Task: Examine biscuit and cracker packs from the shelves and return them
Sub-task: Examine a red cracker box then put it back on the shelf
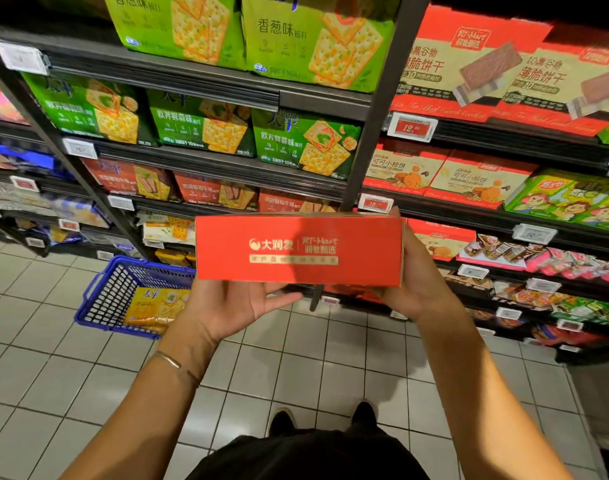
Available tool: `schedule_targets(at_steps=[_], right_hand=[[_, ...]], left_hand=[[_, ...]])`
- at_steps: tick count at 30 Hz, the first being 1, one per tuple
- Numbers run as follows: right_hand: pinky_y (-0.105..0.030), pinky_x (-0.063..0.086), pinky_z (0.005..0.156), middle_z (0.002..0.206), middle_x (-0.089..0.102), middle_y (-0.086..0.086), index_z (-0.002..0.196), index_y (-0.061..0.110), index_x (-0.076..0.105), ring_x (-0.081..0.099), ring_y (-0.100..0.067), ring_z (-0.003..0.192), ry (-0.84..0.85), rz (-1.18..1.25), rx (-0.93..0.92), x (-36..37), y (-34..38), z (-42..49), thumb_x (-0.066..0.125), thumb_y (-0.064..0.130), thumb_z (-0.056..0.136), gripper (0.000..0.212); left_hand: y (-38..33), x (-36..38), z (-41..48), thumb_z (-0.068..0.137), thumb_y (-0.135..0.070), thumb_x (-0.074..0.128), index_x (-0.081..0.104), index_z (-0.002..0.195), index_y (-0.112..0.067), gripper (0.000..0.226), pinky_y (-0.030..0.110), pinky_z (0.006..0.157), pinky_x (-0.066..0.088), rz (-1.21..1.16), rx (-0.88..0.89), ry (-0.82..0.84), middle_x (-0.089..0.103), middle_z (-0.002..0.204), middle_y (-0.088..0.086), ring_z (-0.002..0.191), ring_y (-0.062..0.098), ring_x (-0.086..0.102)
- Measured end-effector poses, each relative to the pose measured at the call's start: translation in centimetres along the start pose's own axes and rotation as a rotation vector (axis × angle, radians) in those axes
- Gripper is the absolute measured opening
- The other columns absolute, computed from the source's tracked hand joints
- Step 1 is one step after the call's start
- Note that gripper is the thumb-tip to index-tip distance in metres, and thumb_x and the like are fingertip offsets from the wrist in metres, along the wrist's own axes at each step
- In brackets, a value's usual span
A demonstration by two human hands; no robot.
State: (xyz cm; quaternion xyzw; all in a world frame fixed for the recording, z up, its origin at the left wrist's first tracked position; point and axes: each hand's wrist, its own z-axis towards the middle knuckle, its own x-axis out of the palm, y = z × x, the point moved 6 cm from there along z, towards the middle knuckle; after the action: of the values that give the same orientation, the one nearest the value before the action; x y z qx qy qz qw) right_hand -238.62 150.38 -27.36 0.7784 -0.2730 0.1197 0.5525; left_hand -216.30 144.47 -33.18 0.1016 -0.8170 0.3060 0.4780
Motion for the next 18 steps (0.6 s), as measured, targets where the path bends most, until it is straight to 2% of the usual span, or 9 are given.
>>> schedule_targets(at_steps=[2,4,7,8,10,12,15,17,18], right_hand=[[-0.041,0.065,0.075,0.113,0.078,-0.007,0.111,0.029,0.081,0.076,-0.026,0.098,-0.019,0.009,0.035,-0.3,-0.9,0.3,0.064,0.066,0.087,0.048],[-0.051,0.057,0.094,0.127,0.071,-0.012,0.119,0.028,0.078,0.070,-0.032,0.111,0.012,0.012,0.071,-0.3,-1.9,0.4,0.065,0.063,0.089,0.048],[-0.064,0.037,0.112,0.134,0.058,-0.019,0.124,0.022,0.075,0.053,-0.040,0.123,0.113,-0.078,0.115,-0.1,-3.2,0.1,0.080,0.060,0.078,0.060],[-0.063,0.036,0.112,0.130,0.060,-0.018,0.124,0.021,0.074,0.053,-0.040,0.122,0.136,-0.132,0.126,0.0,-3.4,-0.1,0.086,0.060,0.072,0.066],[-0.055,0.044,0.107,0.126,0.069,-0.010,0.127,0.022,0.069,0.059,-0.035,0.120,0.163,-0.279,0.098,0.4,-3.3,-0.2,0.085,0.055,0.073,0.065],[-0.045,0.049,0.106,0.140,0.065,-0.002,0.137,0.030,0.059,0.062,-0.025,0.127,0.159,-0.435,0.058,0.8,-2.9,-0.1,0.079,0.054,0.077,0.068],[-0.042,0.048,0.108,0.147,0.059,0.010,0.141,0.047,0.051,0.059,-0.015,0.134,0.249,-0.552,0.057,2.6,-2.9,0.0,0.080,0.078,0.063,0.089],[-0.034,0.055,0.097,0.139,0.063,0.019,0.137,0.056,0.049,0.064,-0.014,0.126,0.364,-0.610,0.109,4.3,-3.7,-0.3,0.081,0.080,0.059,0.087],[-0.031,0.057,0.091,0.133,0.067,0.021,0.135,0.059,0.049,0.068,-0.014,0.121,0.395,-0.622,0.121,4.8,-4.2,-0.3,0.082,0.079,0.058,0.086]], left_hand=[[0.0,0.6,0.2,0.099,-0.064,0.051,0.029,0.164,-0.022,0.080,0.072,0.117,0.030,-0.014,0.026,-0.004,0.040,0.163,0.020,0.146,0.046,0.043],[-0.4,1.2,0.1,0.096,-0.060,0.058,0.036,0.161,-0.019,0.079,0.069,0.121,0.023,-0.078,0.103,-0.010,0.041,0.163,0.019,0.147,0.044,0.042],[-1.5,0.9,-0.1,0.094,-0.047,0.062,0.069,0.123,-0.018,0.042,0.056,0.111,0.043,-0.156,0.264,-0.117,0.066,0.130,0.009,0.118,0.034,0.065],[-1.9,0.7,-0.3,0.095,-0.047,0.057,0.075,0.106,-0.018,0.035,0.052,0.103,0.051,-0.155,0.294,-0.177,0.071,0.115,0.006,0.104,0.031,0.070],[-2.7,-0.2,-0.5,0.101,-0.048,0.043,0.077,0.074,-0.019,0.052,0.046,0.084,0.061,-0.147,0.353,-0.340,0.074,0.085,0.004,0.077,0.027,0.074],[-3.5,-0.4,-0.7,0.103,-0.047,0.039,0.069,0.059,-0.021,0.059,0.039,0.079,0.059,-0.129,0.373,-0.425,0.067,0.071,0.001,0.063,0.023,0.069],[-3.6,1.4,-0.1,0.081,-0.046,0.063,0.066,0.062,-0.023,0.029,0.039,0.088,0.050,-0.005,0.284,-0.408,0.064,0.072,-0.002,0.069,0.021,0.064],[-3.4,2.0,0.6,0.080,-0.051,0.063,0.067,0.067,-0.024,0.031,0.043,0.089,0.049,0.172,0.235,-0.426,0.065,0.075,-0.001,0.074,0.024,0.063],[-3.3,2.3,0.8,0.086,-0.061,0.057,0.068,0.072,-0.023,0.042,0.045,0.090,0.048,0.238,0.229,-0.454,0.068,0.079,0.001,0.079,0.027,0.064]])
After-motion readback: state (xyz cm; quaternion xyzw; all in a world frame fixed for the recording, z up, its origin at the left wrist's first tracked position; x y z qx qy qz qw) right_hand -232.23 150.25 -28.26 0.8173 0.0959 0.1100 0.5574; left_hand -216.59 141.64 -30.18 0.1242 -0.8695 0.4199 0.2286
